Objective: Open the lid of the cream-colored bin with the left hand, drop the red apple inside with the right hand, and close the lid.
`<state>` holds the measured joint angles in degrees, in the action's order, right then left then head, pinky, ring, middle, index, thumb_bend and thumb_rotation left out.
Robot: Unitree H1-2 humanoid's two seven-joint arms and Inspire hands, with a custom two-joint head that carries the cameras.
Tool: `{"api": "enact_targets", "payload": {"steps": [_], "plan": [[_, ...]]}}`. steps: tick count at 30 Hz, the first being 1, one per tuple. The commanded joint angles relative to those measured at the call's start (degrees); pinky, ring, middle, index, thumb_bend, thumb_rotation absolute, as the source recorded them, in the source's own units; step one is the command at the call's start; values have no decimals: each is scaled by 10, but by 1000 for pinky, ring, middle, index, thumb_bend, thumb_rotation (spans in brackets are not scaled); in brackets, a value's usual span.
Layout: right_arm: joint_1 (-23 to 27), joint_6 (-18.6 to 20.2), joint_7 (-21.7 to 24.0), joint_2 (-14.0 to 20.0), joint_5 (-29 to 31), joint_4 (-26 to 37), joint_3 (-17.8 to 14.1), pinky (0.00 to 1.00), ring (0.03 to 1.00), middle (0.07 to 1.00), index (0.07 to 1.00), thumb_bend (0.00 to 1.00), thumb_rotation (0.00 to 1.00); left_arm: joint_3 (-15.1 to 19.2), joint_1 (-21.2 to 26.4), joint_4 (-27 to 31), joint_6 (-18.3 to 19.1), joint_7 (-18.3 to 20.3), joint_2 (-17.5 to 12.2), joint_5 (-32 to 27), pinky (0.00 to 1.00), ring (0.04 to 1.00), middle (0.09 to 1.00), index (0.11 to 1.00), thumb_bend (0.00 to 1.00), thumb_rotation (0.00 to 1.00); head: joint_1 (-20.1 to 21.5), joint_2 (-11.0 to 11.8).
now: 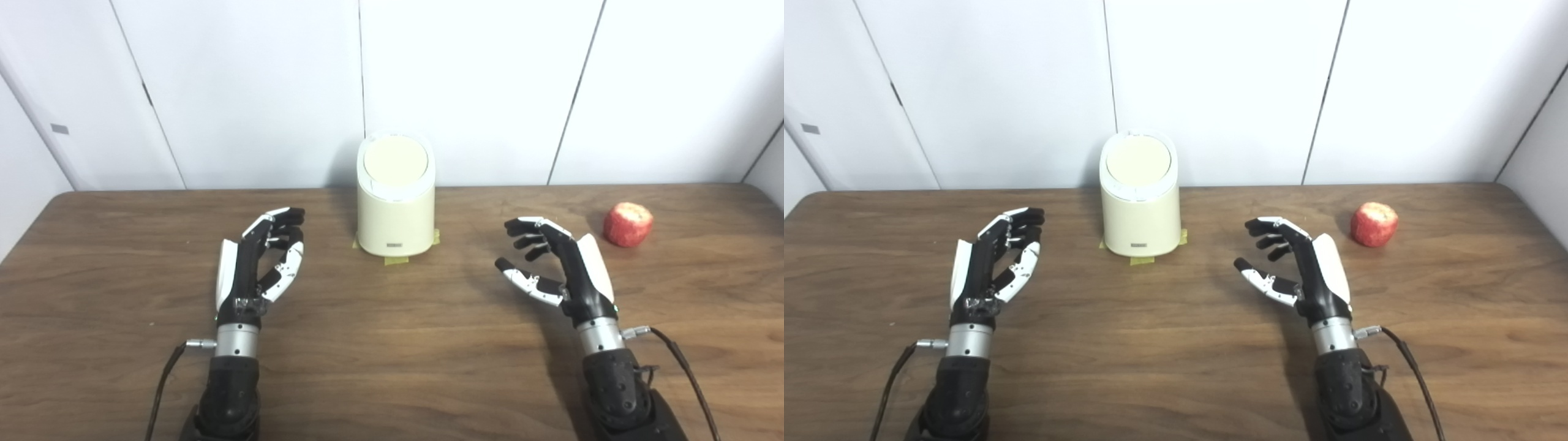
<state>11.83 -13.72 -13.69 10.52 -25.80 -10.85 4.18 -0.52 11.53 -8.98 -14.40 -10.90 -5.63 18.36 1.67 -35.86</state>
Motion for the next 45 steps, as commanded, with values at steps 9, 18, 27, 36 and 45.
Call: {"api": "enact_targets", "payload": {"steps": [9,18,27,36,45], "plan": [[6,-7,0,2,-2,6,0,481,609,664,662,298,266,1,-9,-4,-11,-4,-12,7,598,680,709,703,220,387,1,0],[8,-12,-1,1,0,1,0,471,597,660,662,299,270,1,-8,-8,-18,-8,-15,13,599,680,707,700,224,397,4,2],[6,-15,-6,-2,-5,-1,3,486,615,665,665,303,279,-3,6,51,-30,4,-16,4,630,710,735,724,382,865,12,3],[5,-10,-1,-4,3,3,2,484,615,666,672,300,297,-17,78,128,37,12,-23,93,706,787,791,774,545,973,12,1],[6,-10,-4,-5,-2,0,4,506,629,675,669,299,321,-86,176,165,142,84,-49,265,932,960,901,900,635,996,12,3]]}}
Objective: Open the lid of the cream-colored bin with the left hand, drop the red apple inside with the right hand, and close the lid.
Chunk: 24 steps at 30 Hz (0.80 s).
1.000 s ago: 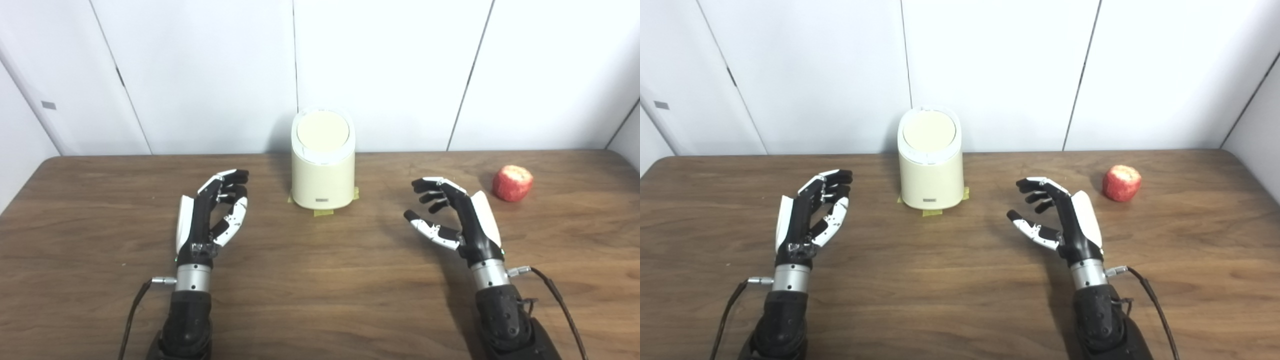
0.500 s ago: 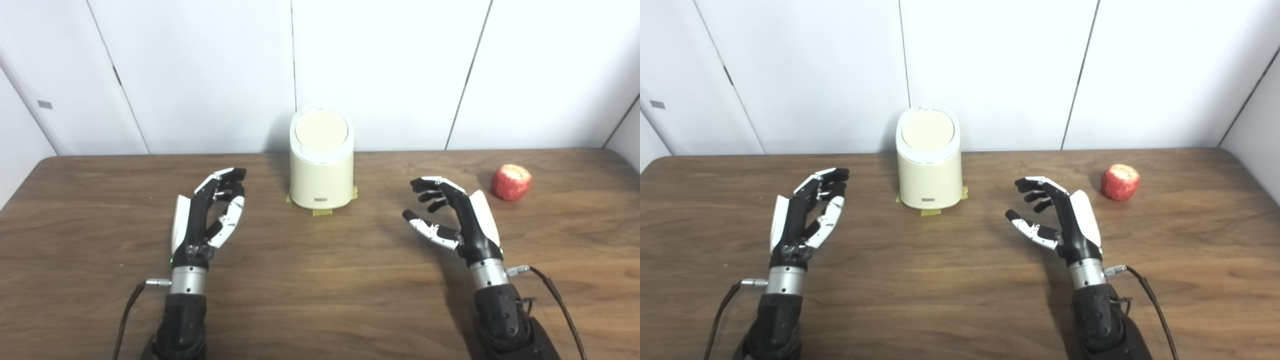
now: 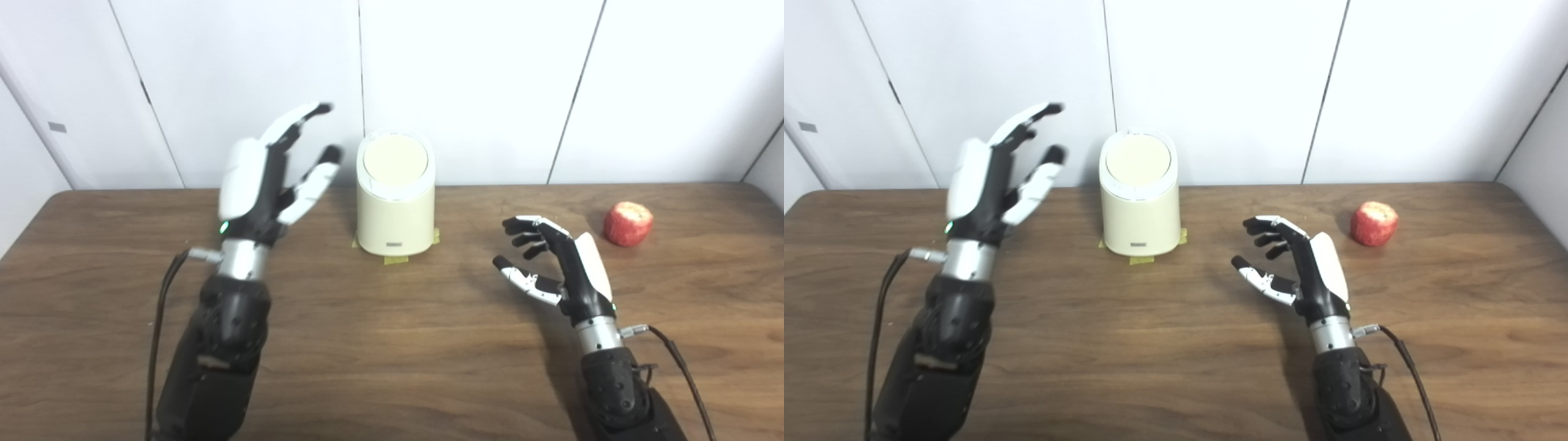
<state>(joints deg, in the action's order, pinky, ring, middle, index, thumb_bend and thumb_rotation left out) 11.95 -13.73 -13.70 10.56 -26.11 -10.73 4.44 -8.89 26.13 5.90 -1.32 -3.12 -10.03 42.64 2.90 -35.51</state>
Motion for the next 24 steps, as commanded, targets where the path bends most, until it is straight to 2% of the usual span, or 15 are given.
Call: {"api": "enact_targets", "payload": {"steps": [1,5,8,10,14,19,24], "plan": [[5,-11,-5,-6,0,-2,1,500,623,672,670,300,324,-8,38,16,17,13,-6,31,972,981,907,911,670,999,0,-1],[4,-7,-5,-9,0,1,1,489,615,668,667,299,294,-38,74,9,42,47,-10,80,999,1000,920,914,738,989,2,0],[3,-4,-5,-11,-1,5,2,505,629,676,670,298,312,-52,93,2,58,65,-9,104,1000,1000,910,902,759,960,3,-1],[2,-5,-5,-12,0,5,1,475,605,661,670,301,289,-65,107,-13,65,75,-7,121,1000,1000,906,904,775,954,3,-2],[2,-2,-5,-13,1,6,0,470,602,658,671,303,290,-88,132,-48,92,86,-2,167,1000,1000,918,917,796,993,4,-2],[1,-1,-4,-14,1,7,0,478,607,661,668,301,289,-101,163,-106,142,82,12,207,1000,1000,933,929,697,1000,5,-1],[-3,9,-2,-16,0,15,1,497,625,673,671,302,293,-103,188,-154,173,75,20,216,1000,1000,975,959,636,946,6,-3]]}}
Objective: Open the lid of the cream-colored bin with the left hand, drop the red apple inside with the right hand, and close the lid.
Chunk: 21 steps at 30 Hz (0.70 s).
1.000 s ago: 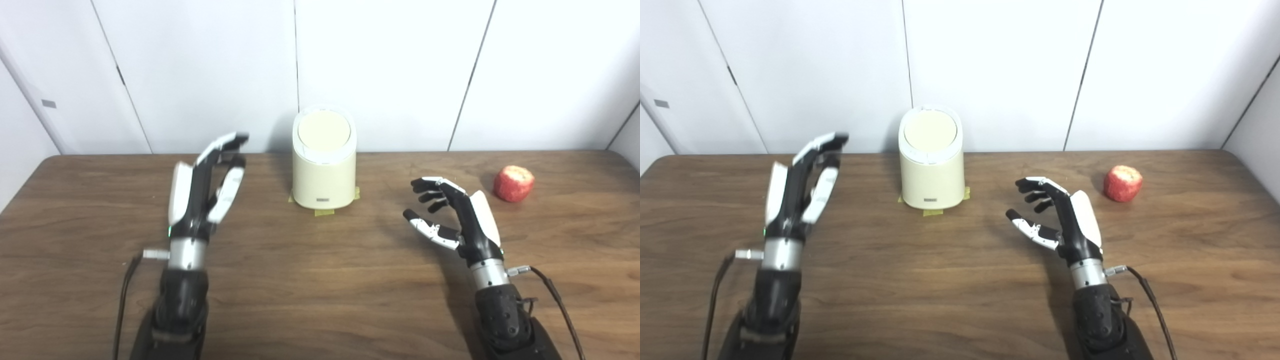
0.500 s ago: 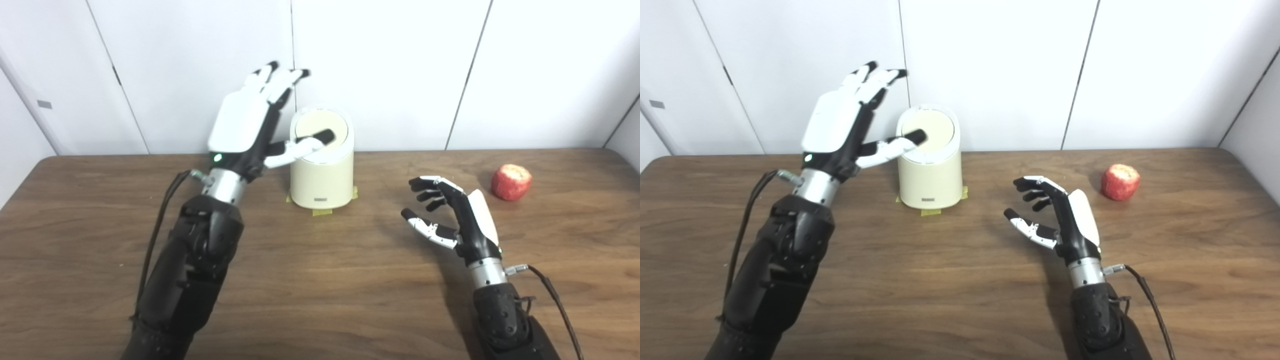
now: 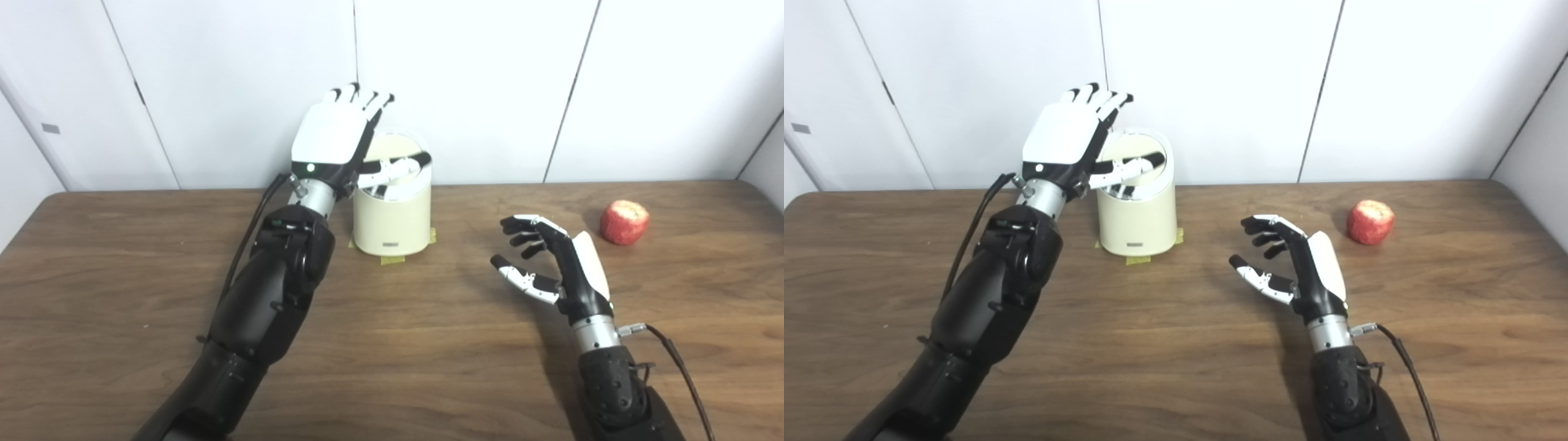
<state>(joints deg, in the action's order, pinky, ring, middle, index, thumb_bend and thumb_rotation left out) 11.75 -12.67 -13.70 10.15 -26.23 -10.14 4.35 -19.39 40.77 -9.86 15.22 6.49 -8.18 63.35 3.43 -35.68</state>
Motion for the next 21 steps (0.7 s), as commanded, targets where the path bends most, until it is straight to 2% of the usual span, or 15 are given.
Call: {"api": "enact_targets", "payload": {"steps": [1,7,14,21], "plan": [[-1,0,-2,-12,1,11,2,494,623,673,672,303,294,1,45,-3,13,-20,2,9,1000,1000,982,964,636,934,1,-2],[-2,-2,-5,-12,-1,10,4,489,618,673,674,302,323,-9,62,-36,29,-26,-3,8,1000,1000,995,970,611,856,3,-2],[-1,-4,-5,-12,1,10,4,436,569,643,670,298,282,-16,74,-61,39,-37,-11,10,1000,1000,998,964,593,795,2,-2],[-2,-3,-6,-12,-3,10,5,471,603,663,671,296,288,-28,76,-72,40,-45,-25,10,1000,1000,992,968,616,712,4,-2]]}}
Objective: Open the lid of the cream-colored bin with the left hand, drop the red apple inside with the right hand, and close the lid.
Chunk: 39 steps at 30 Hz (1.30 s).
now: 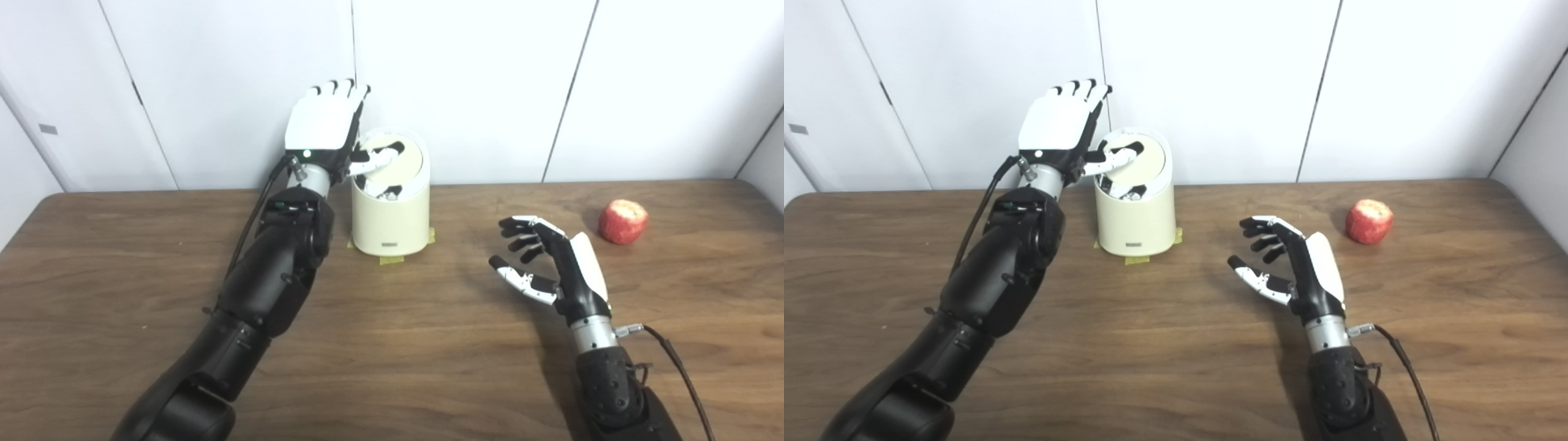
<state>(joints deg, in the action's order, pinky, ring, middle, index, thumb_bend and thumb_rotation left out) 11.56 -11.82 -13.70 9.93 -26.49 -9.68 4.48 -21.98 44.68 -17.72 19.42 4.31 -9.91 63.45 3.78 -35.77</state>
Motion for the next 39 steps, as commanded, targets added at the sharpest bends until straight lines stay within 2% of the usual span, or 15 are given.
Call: {"api": "enact_targets", "payload": {"steps": [1,5,6,10,14,16,22,28,33,39], "plan": [[0,-13,-7,-10,0,5,3,478,608,666,671,296,276,-7,37,4,-2,-26,-11,15,1000,1000,987,964,635,682,0,-1],[0,-12,-7,-11,1,7,3,491,617,669,669,295,277,-30,39,-5,0,-43,-24,42,1000,1000,981,958,682,595,-1,-3],[-1,-7,-5,-11,0,10,3,465,596,663,670,296,279,-35,40,-6,0,-46,-26,46,1000,1000,979,953,694,558,-1,-3],[-2,-2,-4,-13,1,13,3,463,598,661,672,300,286,-44,42,-9,-6,-56,-34,49,1000,1000,982,952,735,471,-1,-3],[1,-8,-6,-12,1,8,3,484,615,671,668,300,294,-48,41,-13,-17,-68,-37,47,1000,1000,959,941,921,376,-1,-4],[0,-5,-4,-13,1,11,4,485,616,672,669,299,291,-54,40,-13,-21,-66,-39,52,1000,1000,955,940,976,343,-1,-3],[0,-5,-7,-14,-5,12,6,480,610,668,665,296,285,-74,41,-21,-18,-58,-45,73,1000,1000,972,949,1000,230,1,-5],[1,-5,-8,-15,-8,11,5,451,587,654,664,298,296,-92,46,-25,-21,-55,-56,100,1000,1000,974,949,1000,206,0,-5],[3,-4,-7,-15,-8,10,5,465,600,665,666,298,309,-113,52,-28,-35,-55,-70,123,1000,1000,978,957,1000,242,0,-3],[3,-10,-10,-16,-7,6,4,459,596,658,664,304,275,-124,54,-52,-52,-69,-77,129,1000,1000,971,957,1000,284,2,-3]]}}
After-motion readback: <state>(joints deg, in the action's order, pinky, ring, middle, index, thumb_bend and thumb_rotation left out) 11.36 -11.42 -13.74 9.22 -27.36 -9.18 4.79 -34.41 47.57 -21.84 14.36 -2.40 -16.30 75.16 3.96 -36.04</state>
